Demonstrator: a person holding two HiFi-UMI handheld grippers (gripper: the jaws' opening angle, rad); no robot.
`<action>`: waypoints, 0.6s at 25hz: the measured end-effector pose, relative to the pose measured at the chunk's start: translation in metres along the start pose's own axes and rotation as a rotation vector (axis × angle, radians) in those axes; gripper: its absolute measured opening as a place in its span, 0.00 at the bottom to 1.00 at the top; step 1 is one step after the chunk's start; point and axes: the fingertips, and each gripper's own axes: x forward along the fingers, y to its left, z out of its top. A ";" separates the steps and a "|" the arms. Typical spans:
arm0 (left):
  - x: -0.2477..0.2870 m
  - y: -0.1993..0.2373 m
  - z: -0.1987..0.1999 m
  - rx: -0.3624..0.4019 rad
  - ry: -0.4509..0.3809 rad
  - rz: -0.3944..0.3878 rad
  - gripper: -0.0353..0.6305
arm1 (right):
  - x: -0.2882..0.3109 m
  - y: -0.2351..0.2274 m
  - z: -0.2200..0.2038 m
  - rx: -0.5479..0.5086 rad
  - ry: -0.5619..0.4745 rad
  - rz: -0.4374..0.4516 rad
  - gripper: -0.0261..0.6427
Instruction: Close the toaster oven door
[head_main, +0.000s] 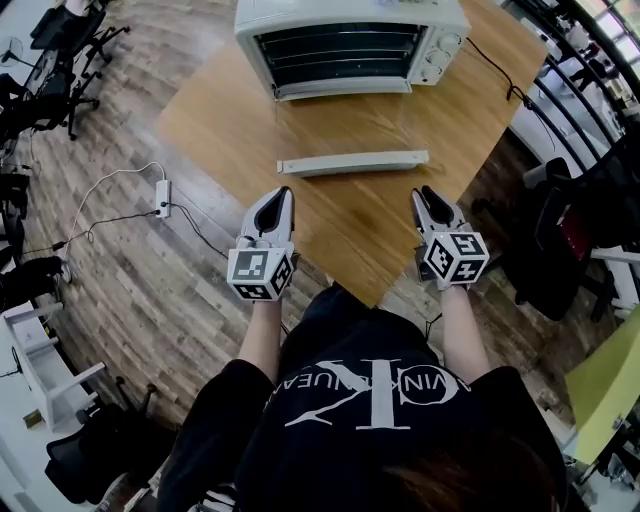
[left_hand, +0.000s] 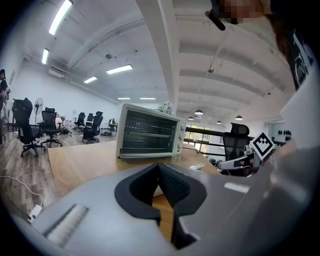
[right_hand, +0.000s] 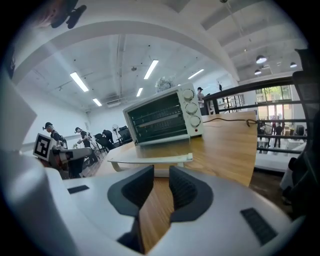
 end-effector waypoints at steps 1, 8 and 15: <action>0.005 0.002 0.001 0.001 0.002 -0.009 0.07 | 0.004 -0.002 -0.001 0.003 0.012 -0.014 0.12; 0.032 0.005 -0.007 -0.010 0.018 -0.071 0.07 | 0.028 -0.019 -0.008 -0.006 0.099 -0.095 0.12; 0.044 -0.003 -0.011 -0.005 0.040 -0.093 0.07 | 0.053 -0.033 -0.014 -0.012 0.167 -0.124 0.13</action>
